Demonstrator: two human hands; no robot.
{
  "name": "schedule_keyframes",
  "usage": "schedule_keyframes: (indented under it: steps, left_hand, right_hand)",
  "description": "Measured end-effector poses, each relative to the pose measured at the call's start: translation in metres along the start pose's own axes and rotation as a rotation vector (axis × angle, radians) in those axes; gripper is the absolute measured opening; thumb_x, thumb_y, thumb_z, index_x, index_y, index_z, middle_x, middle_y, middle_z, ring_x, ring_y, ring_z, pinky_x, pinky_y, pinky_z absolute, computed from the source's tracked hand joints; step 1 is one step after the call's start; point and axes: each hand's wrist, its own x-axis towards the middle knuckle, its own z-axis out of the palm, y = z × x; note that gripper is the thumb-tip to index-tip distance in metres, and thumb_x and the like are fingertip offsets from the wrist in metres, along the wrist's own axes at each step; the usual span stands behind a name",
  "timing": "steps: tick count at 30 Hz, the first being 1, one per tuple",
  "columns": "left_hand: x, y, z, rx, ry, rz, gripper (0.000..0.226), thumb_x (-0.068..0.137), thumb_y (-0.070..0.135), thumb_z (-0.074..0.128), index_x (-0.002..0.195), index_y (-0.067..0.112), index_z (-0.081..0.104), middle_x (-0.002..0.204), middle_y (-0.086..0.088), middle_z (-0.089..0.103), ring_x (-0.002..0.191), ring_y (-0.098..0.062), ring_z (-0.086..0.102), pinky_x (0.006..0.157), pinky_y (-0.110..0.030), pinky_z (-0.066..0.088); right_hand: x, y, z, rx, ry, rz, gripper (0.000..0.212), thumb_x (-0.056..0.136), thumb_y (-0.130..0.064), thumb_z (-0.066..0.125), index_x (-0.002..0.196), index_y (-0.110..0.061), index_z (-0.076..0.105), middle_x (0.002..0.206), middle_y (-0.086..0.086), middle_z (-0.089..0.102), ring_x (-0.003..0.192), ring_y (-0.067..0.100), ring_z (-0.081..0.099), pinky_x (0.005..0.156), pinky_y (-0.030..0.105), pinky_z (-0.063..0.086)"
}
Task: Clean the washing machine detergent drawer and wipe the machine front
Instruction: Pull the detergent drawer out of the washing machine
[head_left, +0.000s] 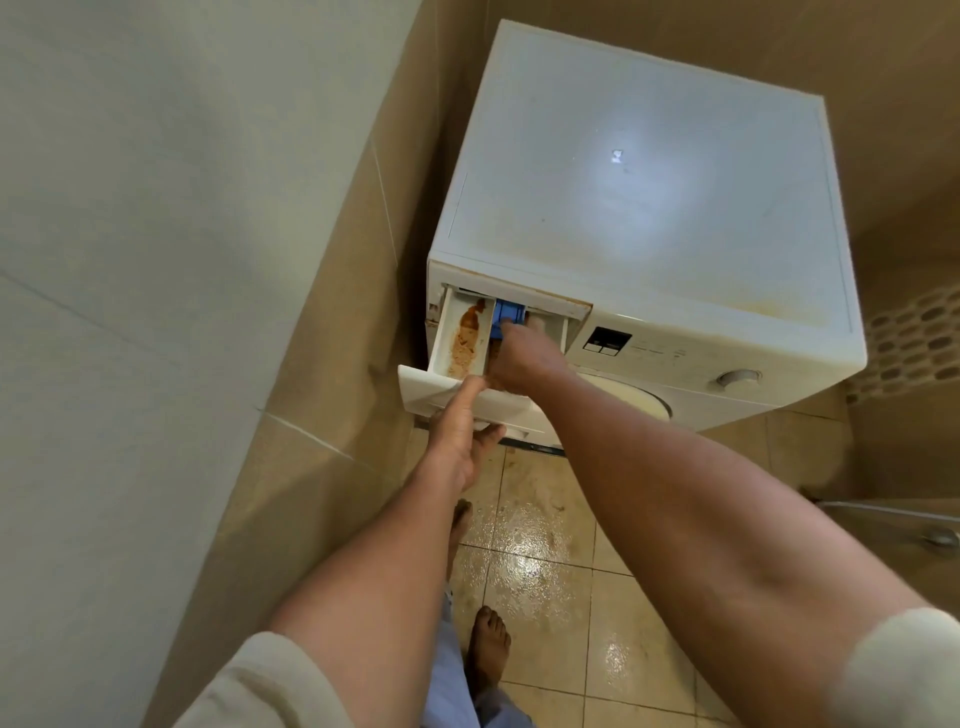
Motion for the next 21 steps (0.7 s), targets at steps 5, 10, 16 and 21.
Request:
schedule_keyframes:
  steps: [5,10,16,21]
  left_hand:
    - [0.000,-0.003,0.000,-0.002,-0.004,0.012,0.043,0.078,0.028,0.080,0.115,0.014,0.065,0.095,-0.011,0.070,0.079,-0.019,0.072,0.074,-0.037,0.060]
    - [-0.001,0.000,0.002,-0.005,-0.006,0.027,0.043,0.081,0.023,0.075,0.121,0.013,0.062,0.099,-0.011,0.069,0.089,-0.021,0.071,0.075,-0.039,0.062]
    - [-0.005,-0.002,0.002,-0.008,0.014,0.036,0.036,0.079,0.022,0.073,0.112,0.014,0.061,0.099,-0.012,0.067,0.095,-0.024,0.068,0.079,-0.041,0.061]
    - [-0.017,-0.013,-0.020,0.018,0.006,0.032,0.024,0.082,0.016,0.067,0.106,0.013,0.062,0.101,-0.015,0.064,0.093,-0.025,0.066,0.064,-0.034,0.062]
  right_hand:
    - [0.010,0.001,0.009,0.025,0.016,-0.025,0.051,0.087,-0.031,0.076,0.129,-0.014,0.051,0.130,0.013,0.046,0.111,0.028,0.057,0.092,0.042,0.054]
    - [0.011,0.000,0.012,0.016,0.029,-0.025,0.042,0.089,-0.025,0.072,0.124,-0.012,0.054,0.128,0.014,0.047,0.109,0.030,0.057,0.093,0.044,0.053]
    - [0.007,0.000,0.014,0.005,0.041,-0.039,0.039,0.087,-0.020,0.071,0.121,-0.011,0.055,0.126,0.015,0.047,0.108,0.030,0.054,0.094,0.042,0.052]
    - [-0.014,0.005,0.037,-0.002,0.077,-0.085,0.061,0.090,-0.020,0.067,0.143,-0.009,0.038,0.132,0.017,0.044,0.114,0.029,0.050,0.094,0.037,0.047]
